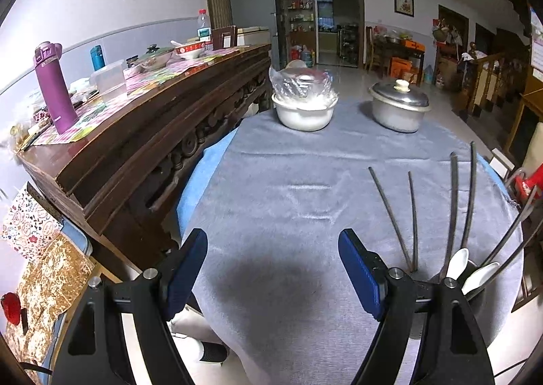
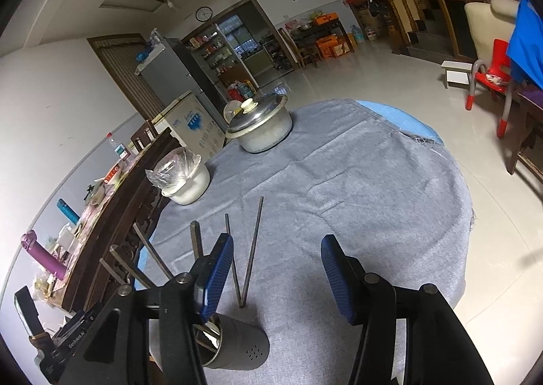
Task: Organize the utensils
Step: 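Withdraw both open tools up from the mesh cup, then reach both tools toward the two remaining chopsticks on the cloth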
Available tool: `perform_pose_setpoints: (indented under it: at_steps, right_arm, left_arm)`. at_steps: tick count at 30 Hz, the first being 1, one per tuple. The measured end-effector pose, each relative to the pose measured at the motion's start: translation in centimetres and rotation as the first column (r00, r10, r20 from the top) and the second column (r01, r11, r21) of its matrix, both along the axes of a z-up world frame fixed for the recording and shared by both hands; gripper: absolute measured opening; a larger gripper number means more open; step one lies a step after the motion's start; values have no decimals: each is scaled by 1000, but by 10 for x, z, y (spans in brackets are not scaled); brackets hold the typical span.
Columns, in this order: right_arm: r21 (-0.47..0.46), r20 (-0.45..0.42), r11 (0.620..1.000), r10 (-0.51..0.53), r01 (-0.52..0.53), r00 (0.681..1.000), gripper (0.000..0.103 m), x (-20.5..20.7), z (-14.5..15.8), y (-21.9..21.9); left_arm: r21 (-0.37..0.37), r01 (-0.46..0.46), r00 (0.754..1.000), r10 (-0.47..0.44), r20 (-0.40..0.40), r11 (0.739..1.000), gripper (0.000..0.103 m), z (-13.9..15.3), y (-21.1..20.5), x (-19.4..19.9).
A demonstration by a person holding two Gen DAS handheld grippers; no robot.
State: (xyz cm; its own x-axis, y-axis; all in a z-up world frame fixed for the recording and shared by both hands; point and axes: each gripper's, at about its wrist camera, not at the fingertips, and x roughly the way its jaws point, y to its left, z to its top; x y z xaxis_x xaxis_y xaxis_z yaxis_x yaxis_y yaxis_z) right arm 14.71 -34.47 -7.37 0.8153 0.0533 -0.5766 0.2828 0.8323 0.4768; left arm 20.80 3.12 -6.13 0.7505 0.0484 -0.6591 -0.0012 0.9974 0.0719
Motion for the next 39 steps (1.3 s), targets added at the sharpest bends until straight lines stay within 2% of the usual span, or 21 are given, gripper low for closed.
perform_pose_setpoints:
  at_steps: [24, 30, 39]
  right_arm:
    - [14, -68, 1000, 10, -9, 998, 57, 25, -26, -5]
    - [25, -84, 1000, 8, -6, 996, 57, 25, -36, -9]
    - [57, -132, 998, 15, -7, 991, 57, 32, -58, -15]
  left_arm:
    - [45, 8, 999, -6, -53, 999, 80, -20, -8, 18]
    - [51, 33, 995, -28, -100, 998, 80, -32, -14, 22]
    - [54, 24, 986, -15, -163, 998, 80, -54, -13, 34]
